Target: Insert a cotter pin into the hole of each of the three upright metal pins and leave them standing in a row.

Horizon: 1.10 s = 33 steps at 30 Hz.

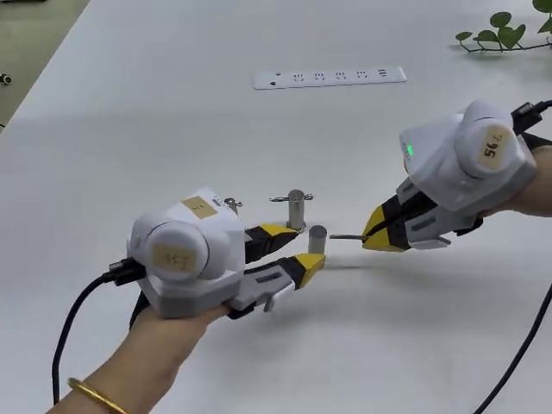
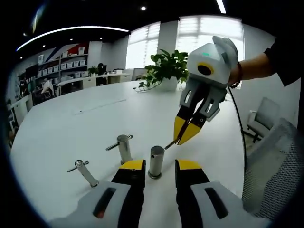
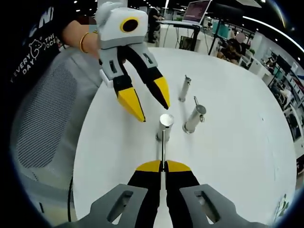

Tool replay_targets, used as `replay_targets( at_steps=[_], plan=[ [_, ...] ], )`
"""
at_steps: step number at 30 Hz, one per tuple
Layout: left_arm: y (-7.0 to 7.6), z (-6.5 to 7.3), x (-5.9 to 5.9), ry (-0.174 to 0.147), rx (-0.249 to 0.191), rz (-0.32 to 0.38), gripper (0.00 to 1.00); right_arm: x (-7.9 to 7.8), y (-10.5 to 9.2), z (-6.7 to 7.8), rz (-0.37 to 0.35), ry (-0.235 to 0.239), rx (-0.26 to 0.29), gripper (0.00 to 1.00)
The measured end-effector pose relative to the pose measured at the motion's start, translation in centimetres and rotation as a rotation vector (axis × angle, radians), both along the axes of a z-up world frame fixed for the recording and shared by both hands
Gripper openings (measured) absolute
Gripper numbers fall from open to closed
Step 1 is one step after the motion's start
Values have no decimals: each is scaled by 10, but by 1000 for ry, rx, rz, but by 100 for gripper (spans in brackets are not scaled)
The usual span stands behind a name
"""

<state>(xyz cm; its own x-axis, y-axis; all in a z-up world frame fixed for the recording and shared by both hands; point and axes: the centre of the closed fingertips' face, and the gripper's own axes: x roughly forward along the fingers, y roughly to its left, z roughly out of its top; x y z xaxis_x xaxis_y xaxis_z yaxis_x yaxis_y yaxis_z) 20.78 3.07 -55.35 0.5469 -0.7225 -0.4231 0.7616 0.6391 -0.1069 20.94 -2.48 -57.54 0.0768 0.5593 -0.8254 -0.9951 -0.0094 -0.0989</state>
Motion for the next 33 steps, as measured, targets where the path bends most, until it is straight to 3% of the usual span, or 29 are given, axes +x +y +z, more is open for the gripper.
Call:
replay_targets(
  at_steps=[15,22,33],
  plan=[
    [-8,-18,12,11,51,18,19,-1,9,3,12,15,30,0],
    [-12,-22,14,44,26,21,15,-1,8,4,9,22,35,0],
    [-14,-24,15,54,26,25,11,-2,9,6,18,23,36,0]
  ],
)
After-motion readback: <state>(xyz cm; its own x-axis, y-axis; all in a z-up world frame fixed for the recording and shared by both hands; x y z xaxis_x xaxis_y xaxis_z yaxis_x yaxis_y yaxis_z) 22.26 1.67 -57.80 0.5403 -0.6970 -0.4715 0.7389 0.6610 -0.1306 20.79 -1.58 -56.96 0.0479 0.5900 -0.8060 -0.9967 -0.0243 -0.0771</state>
